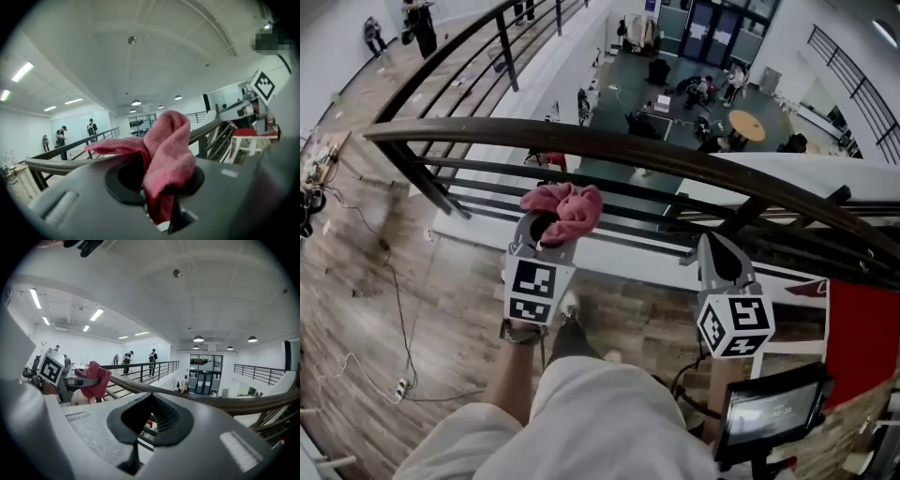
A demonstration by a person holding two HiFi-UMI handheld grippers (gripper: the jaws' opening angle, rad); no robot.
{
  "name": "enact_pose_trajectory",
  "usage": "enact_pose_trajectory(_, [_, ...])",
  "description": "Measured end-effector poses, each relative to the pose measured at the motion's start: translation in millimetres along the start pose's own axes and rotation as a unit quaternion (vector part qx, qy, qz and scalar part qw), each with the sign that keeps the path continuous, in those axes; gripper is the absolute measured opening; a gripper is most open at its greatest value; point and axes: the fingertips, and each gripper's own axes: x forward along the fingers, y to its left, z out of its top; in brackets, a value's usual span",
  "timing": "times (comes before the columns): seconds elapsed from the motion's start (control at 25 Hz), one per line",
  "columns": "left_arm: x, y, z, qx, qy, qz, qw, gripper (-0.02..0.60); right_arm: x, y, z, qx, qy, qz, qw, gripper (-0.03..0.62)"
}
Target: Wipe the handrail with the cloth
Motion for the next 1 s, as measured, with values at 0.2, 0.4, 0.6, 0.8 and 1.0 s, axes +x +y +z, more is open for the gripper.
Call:
enact_pose_trajectory(0.2, [-20.2, -25.6, 6.8, -0.004, -0.008, -0.009, 0.9999, 0.126, -29.0, 2.5, -7.2, -0.005, 0.005, 0.003, 1.000, 0.002])
enact_pose_trajectory(0.4, [-23.6, -33.9, 13.7, 0.007, -0.014, -0.030, 0.9994, 0.126, -37.5, 5.3, -3.7, 0.001, -0.002, -0.010, 1.000, 0.002])
enact_pose_trajectory(0.6, [-22.8, -24.1, 21.4, 0.024, -0.023, -0.049, 0.9982, 0.126, -26.3, 16.9, 4.2, 0.012, -0.013, -0.023, 1.000, 0.002])
enact_pose_trajectory(0.8, [-20.5, -10.7, 31.6, 0.035, -0.034, -0.060, 0.9970, 0.126, -9.7, 31.7, 11.7, 0.015, -0.021, -0.019, 0.999, 0.002])
enact_pose_trajectory(1.0, [-18.6, -0.5, 26.2, 0.041, -0.039, -0.066, 0.9962, 0.126, 6.0, 46.4, 12.2, 0.016, -0.031, -0.007, 0.999, 0.002])
